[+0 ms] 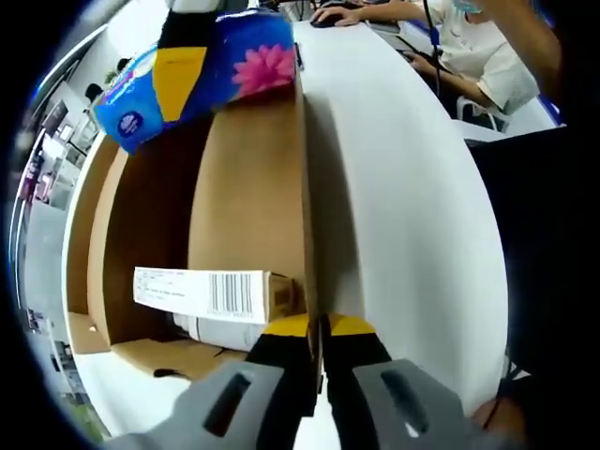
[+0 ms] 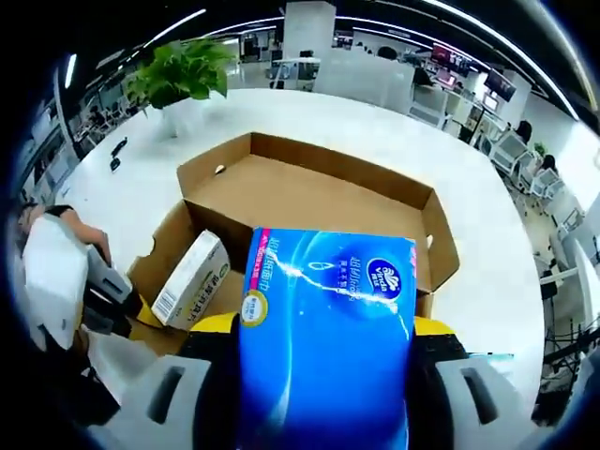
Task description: Operate the shoe box by opening the lid, removing the specified soft item, and placing it in the target area until the item is outside and the box remains undamaged.
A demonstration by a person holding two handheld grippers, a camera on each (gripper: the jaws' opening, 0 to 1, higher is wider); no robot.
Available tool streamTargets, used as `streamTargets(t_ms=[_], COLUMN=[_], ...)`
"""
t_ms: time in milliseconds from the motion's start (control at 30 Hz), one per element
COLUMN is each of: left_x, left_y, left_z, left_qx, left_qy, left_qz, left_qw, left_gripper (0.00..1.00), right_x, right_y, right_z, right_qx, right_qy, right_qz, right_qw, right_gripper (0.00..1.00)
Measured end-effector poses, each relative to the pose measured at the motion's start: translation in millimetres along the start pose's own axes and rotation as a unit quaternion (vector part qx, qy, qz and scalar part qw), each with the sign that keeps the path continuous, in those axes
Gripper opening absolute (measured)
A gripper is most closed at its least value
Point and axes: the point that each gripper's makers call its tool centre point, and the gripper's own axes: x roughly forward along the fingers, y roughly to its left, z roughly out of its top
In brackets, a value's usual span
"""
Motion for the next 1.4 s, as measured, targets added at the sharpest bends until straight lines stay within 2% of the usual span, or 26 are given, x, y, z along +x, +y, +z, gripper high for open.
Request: streamTargets(t_ms=[367,533,567,733,1067,1267,1333,1400], left_x=[-1.3,-2.2,-2.8,-2.6,-2.8,-2.5,-1.7,-1.9], left_y=[-4.6,-5.8,-7.7,-9.1,-10.0,-8.5,-7.2,-7.2], left_z=[0.0,0.2,0.5,0.7,0.2,-0.1,-0.5,-0.5], left_qx=[0.000,0.000,0.000,0.000,0.003,0.005,0.031,0.021], left_qy=[-0.002,-0.005,-0.008,-0.007,-0.007,-0.006,-0.009,-0.008], left_qz=[-0.001,-0.003,-0.005,-0.005,-0.004,-0.001,0.006,0.005], left_qw=[1.0000,1.0000,1.0000,1.0000,1.0000,1.0000,0.9995,0.9997], left_gripper=[0.03,0.03,0.03,0.03,0.03,0.02,0.02,0.02], right_x=[-21.2,-31.0,-41.0,-52.3,-77.0,-87.2,-92.2,-96.7], right_y=[-5.5,-1.7,-6.3,-11.4,-16.2,-25.8,-31.5,-36.9], right_z=[-3.1,-6.2,-14.9,-27.6,-42.4,-59.9,-68.3,-76.0], right_qx=[-0.008,-0.013,-0.015,-0.015,-0.023,-0.031,-0.032,-0.032], right_qy=[-0.007,-0.010,-0.006,-0.001,0.002,0.016,0.024,0.032], right_qz=[-0.003,0.018,0.019,0.017,0.015,0.001,-0.003,-0.007], right_qw=[0.9999,0.9997,0.9997,0.9997,0.9996,0.9994,0.9992,0.9990], right_gripper=[0.70,0.70,0.70,0.70,0.69,0.69,0.69,0.69])
